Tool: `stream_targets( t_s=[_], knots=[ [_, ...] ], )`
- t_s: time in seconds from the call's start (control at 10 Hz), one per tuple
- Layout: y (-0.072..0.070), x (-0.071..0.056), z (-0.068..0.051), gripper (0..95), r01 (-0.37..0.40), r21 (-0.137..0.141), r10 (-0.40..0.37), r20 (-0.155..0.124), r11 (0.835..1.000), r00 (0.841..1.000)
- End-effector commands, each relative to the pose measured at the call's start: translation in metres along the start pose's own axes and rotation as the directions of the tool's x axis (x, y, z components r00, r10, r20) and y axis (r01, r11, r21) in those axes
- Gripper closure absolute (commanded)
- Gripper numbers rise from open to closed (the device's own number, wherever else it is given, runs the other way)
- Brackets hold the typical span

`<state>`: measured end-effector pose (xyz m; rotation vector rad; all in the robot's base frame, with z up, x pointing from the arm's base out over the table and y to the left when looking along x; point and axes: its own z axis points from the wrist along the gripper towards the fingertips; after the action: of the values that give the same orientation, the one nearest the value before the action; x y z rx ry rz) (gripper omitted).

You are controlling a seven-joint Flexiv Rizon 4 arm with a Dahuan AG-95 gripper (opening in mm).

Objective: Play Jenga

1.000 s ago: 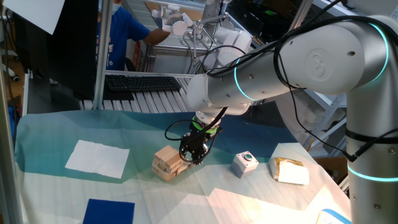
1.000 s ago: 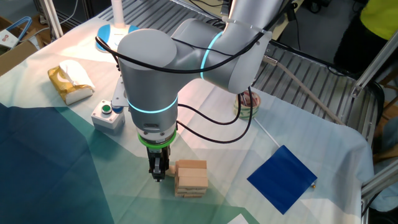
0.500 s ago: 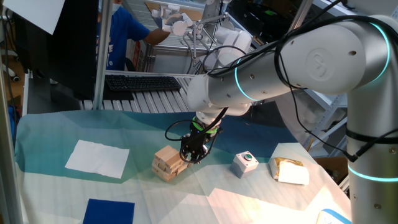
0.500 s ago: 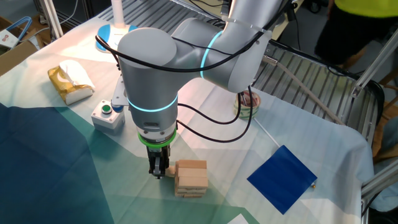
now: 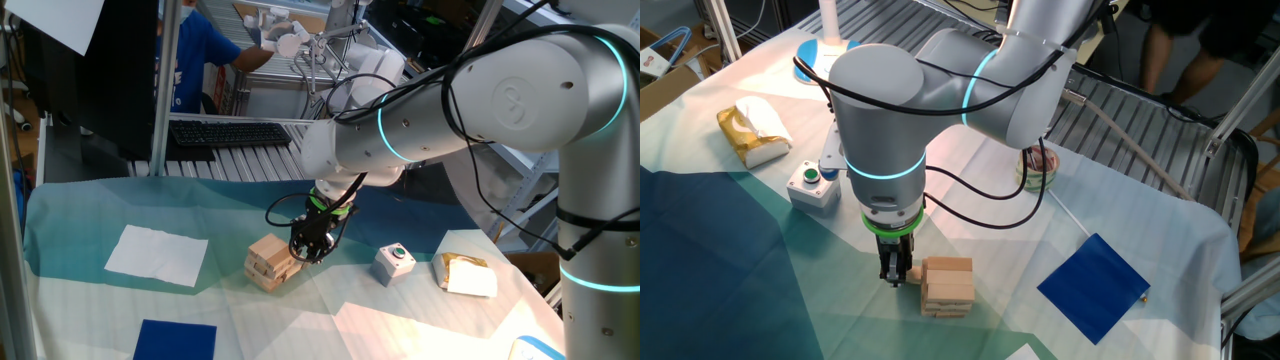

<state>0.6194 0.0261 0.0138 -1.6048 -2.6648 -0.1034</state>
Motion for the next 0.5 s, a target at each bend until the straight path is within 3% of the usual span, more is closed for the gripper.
stream_targets(
  t_s=[0.1, 0.3, 0.4, 0.5],
  knots=[
    [0.0, -0.0002, 0.0004, 76.0, 0.0, -0.002, 0.0, 0.001, 1.0, 1.0],
    [-0.0002, -0.0007, 0.0006, 76.0, 0.0, -0.005, 0.0, 0.001, 1.0, 1.0],
    [-0.0003, -0.0011, 0.0008, 95.0, 0.0, -0.007, 0.0, 0.002, 1.0, 1.0],
    [-0.0006, -0.0017, 0.0011, 95.0, 0.0, -0.009, 0.0, 0.002, 1.0, 1.0]
  ],
)
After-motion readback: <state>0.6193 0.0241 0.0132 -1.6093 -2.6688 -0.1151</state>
